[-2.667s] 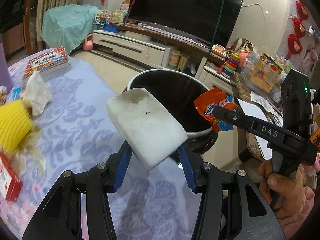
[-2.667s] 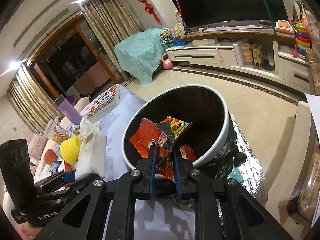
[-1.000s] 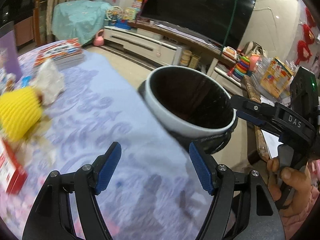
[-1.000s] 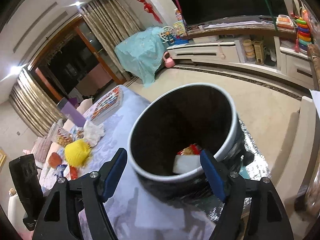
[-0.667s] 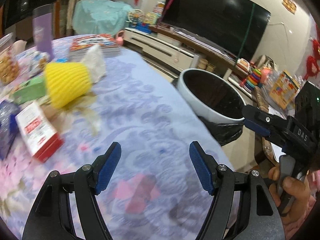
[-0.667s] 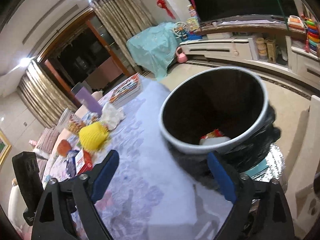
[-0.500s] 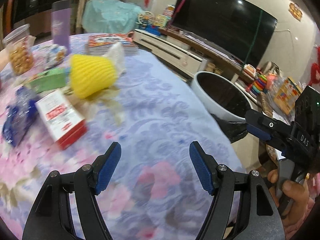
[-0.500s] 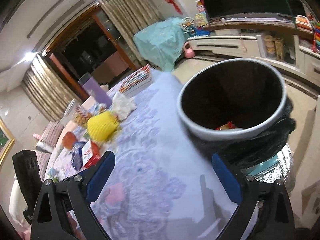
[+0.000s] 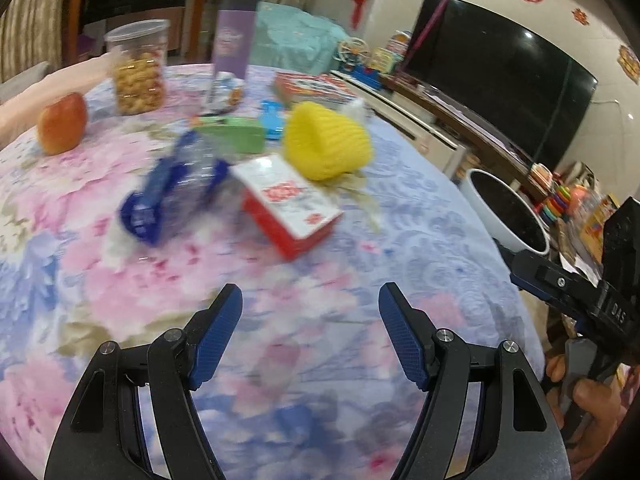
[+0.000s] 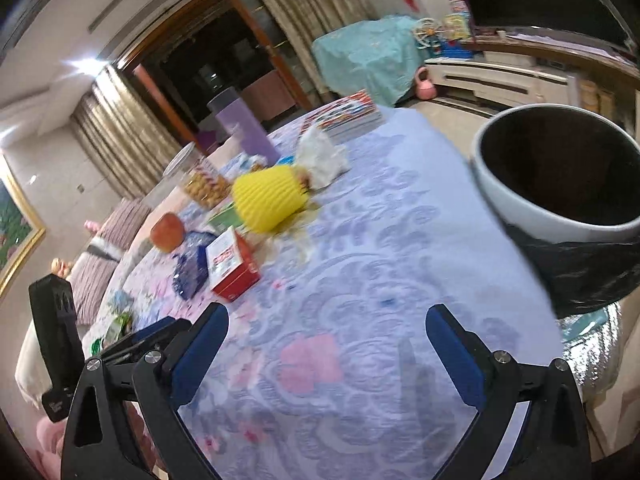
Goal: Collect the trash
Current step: 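Move both open tools back toward the remaining items on the table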
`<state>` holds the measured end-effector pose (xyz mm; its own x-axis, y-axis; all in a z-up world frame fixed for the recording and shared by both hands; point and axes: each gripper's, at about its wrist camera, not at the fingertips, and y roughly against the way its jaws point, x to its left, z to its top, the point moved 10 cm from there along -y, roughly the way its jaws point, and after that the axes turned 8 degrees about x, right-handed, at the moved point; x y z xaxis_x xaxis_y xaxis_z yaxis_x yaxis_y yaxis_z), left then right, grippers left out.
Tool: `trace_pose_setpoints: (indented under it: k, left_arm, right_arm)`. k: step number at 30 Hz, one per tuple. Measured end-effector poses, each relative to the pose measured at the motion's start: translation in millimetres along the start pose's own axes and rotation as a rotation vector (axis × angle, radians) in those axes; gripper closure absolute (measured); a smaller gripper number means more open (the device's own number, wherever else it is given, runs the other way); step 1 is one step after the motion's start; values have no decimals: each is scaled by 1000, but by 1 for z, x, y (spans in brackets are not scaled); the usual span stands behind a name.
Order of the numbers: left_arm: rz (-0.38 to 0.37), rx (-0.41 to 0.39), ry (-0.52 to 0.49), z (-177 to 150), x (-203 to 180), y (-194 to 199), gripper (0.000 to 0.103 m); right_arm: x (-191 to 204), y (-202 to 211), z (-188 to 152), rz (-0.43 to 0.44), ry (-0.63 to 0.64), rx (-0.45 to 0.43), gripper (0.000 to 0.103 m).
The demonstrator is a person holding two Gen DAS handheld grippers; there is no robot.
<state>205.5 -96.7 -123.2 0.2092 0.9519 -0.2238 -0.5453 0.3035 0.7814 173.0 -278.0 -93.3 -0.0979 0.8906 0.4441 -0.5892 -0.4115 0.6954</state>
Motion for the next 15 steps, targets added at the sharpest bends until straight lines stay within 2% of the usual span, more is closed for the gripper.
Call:
trace_pose_setpoints:
  k: [9,15]
  left_arm:
    - [75,-10,59,-5,60,10,31]
    - [109,-9,79,-3,87,11,30]
  right_arm:
    - [46,-27,-6,39,125,41,3]
    - [70,-44,-8,58,200,63,3]
